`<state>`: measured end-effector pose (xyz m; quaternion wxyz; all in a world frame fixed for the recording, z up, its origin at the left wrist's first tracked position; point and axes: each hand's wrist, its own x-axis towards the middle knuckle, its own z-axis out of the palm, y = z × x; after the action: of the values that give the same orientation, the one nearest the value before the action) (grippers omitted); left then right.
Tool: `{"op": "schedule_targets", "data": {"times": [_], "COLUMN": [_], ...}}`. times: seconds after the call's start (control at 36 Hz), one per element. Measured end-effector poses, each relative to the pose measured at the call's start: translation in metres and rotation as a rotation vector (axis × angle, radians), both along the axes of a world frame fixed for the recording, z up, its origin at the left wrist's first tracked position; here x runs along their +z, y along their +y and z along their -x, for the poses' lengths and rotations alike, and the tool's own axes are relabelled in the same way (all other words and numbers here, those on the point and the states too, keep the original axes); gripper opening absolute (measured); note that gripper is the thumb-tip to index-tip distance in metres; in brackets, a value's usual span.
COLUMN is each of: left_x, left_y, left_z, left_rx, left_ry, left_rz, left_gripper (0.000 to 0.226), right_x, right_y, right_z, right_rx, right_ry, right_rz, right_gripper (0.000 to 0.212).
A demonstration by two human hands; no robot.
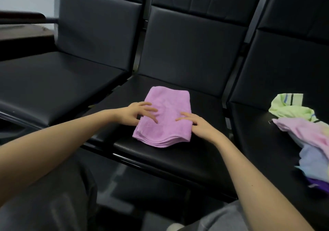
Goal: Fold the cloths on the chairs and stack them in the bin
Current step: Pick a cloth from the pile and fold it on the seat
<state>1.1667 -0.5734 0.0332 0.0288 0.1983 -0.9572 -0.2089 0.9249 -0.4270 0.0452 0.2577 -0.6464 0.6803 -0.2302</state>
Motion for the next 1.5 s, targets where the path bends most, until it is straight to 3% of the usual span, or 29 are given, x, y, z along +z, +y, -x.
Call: {"op": "schedule_targets", "data": {"times": [0.08, 0.17, 0.22, 0.28, 0.31, 0.5, 0.58, 0.67, 0.72, 0.81, 0.89, 0.97, 1.08, 1.31, 1.5], "left_x": [-0.002, -0.001, 0.003, 0.010, 0.014, 0.015, 0.027, 0.029, 0.026, 0.031, 0.033, 0.022, 0.016, 0.022, 0.017], "left_y": [0.006, 0.008, 0.014, 0.022, 0.026, 0.031, 0.033, 0.030, 0.027, 0.030, 0.021, 0.012, 0.014, 0.017, 0.012], "left_z": [0.001, 0.002, 0.003, 0.005, 0.006, 0.013, 0.010, 0.008, 0.009, 0.022, 0.037, 0.041, 0.042, 0.058, 0.058], "left_rx": [0.006, 0.112, 0.175, 0.243, 0.265, 0.250, 0.161, 0.150, 0.146, 0.188, 0.531, 0.782, 0.827, 0.805, 0.876], "left_ry": [0.004, 0.070, 0.161, 0.227, 0.273, 0.518, 0.499, 0.386, 0.359, 0.439, 0.522, 0.451, 0.310, 0.615, 0.410], "left_rz": [-0.206, -0.349, -0.394, -0.470, -0.504, -0.772, -0.928, -0.905, -0.968, -1.101, -1.125, -1.081, -0.940, -0.802, -0.704], "left_gripper": [0.054, 0.036, 0.029, 0.015, 0.012, 0.035, 0.022, 0.047, 0.051, 0.023, 0.032, 0.029, 0.029, 0.018, 0.029], "right_x": [0.009, 0.011, 0.014, 0.015, 0.016, 0.023, 0.024, 0.024, 0.026, 0.028, 0.026, 0.018, 0.005, 0.004, 0.001], "right_y": [0.007, 0.005, 0.008, 0.007, 0.007, 0.008, 0.010, 0.011, 0.010, 0.002, -0.012, -0.019, -0.018, -0.027, -0.031], "right_z": [-0.002, 0.002, -0.001, -0.002, -0.003, 0.000, 0.004, 0.004, 0.002, 0.002, 0.003, -0.001, -0.004, -0.003, -0.003], "right_rx": [-0.079, -0.163, -0.213, -0.230, -0.246, -0.218, -0.155, -0.128, -0.129, -0.239, -0.445, -0.579, -0.595, -0.628, -0.692], "right_ry": [-0.158, -0.150, -0.162, -0.179, -0.196, -0.581, -0.656, -0.695, -0.729, -0.793, -0.883, -0.884, -0.662, -0.695, -0.519], "right_rz": [-0.031, -0.051, -0.073, -0.087, -0.093, 0.003, -0.005, -0.063, -0.058, 0.006, 0.098, 0.096, -0.053, 0.157, -0.006], "right_gripper": [0.046, 0.027, 0.045, 0.086, 0.092, 0.017, 0.019, 0.011, 0.019, 0.031, 0.032, 0.039, 0.037, 0.041, 0.035]}}
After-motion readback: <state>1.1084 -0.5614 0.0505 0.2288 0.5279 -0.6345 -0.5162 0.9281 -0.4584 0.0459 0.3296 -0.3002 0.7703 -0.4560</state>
